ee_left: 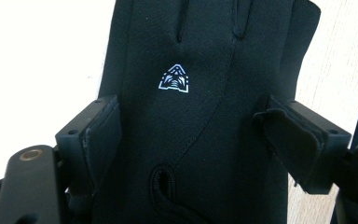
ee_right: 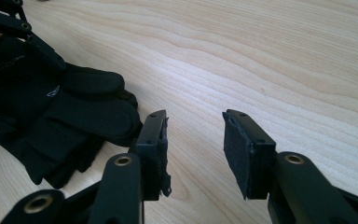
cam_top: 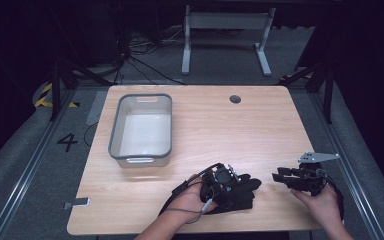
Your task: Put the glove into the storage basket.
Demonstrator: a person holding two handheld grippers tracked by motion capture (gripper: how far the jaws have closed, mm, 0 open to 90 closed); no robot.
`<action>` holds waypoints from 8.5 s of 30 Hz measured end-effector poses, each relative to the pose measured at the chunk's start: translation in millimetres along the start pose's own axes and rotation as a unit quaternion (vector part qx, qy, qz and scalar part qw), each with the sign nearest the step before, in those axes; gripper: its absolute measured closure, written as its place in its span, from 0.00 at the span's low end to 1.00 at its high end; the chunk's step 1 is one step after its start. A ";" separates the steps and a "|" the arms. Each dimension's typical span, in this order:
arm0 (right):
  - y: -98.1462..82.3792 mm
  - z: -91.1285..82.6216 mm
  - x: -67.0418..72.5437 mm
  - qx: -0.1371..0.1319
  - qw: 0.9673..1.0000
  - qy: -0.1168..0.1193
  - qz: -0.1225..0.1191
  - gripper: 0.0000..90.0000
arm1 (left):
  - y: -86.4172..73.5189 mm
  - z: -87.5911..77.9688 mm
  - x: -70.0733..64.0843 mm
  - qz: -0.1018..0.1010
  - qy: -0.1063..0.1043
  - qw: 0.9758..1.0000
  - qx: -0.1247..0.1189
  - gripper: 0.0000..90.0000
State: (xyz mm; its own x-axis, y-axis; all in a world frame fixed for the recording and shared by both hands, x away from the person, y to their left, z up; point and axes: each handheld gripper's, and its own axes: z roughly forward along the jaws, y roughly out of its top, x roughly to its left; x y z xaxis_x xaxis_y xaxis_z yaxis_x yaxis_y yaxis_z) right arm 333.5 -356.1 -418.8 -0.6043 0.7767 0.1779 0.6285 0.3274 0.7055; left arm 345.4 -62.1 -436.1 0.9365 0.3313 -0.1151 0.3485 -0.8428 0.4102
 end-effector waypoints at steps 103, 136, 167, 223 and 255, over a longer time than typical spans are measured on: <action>-3.2 24.8 5.4 0.037 0.999 0.016 -0.009 0.67 | -10.5 -123.3 17.1 -0.091 0.032 0.994 -0.044 0.71; -6.7 26.7 2.4 0.048 0.999 0.000 -0.025 0.67 | -41.6 -206.1 104.0 -0.230 0.125 0.960 -0.095 0.70; -10.1 26.4 4.0 0.052 0.998 0.000 -0.023 0.67 | -74.4 -195.0 188.6 -0.382 0.200 0.897 -0.095 0.70; -9.6 21.7 4.0 0.037 0.999 0.008 -0.025 0.65 | -98.2 -153.2 223.7 -0.428 0.162 0.886 -0.074 0.45; 2.4 28.2 -1.3 0.030 0.999 0.012 -0.029 0.64 | -76.2 -188.1 88.9 -0.238 0.115 0.950 -0.164 0.46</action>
State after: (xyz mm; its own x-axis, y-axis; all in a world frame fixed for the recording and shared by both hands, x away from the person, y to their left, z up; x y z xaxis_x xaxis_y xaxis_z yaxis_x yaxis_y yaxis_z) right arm 349.6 -341.2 -436.7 -0.6517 0.7427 0.1538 0.6193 0.4041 0.6732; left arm 394.8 111.4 -307.5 0.6286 0.7583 -0.1728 0.6652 -0.4090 0.6247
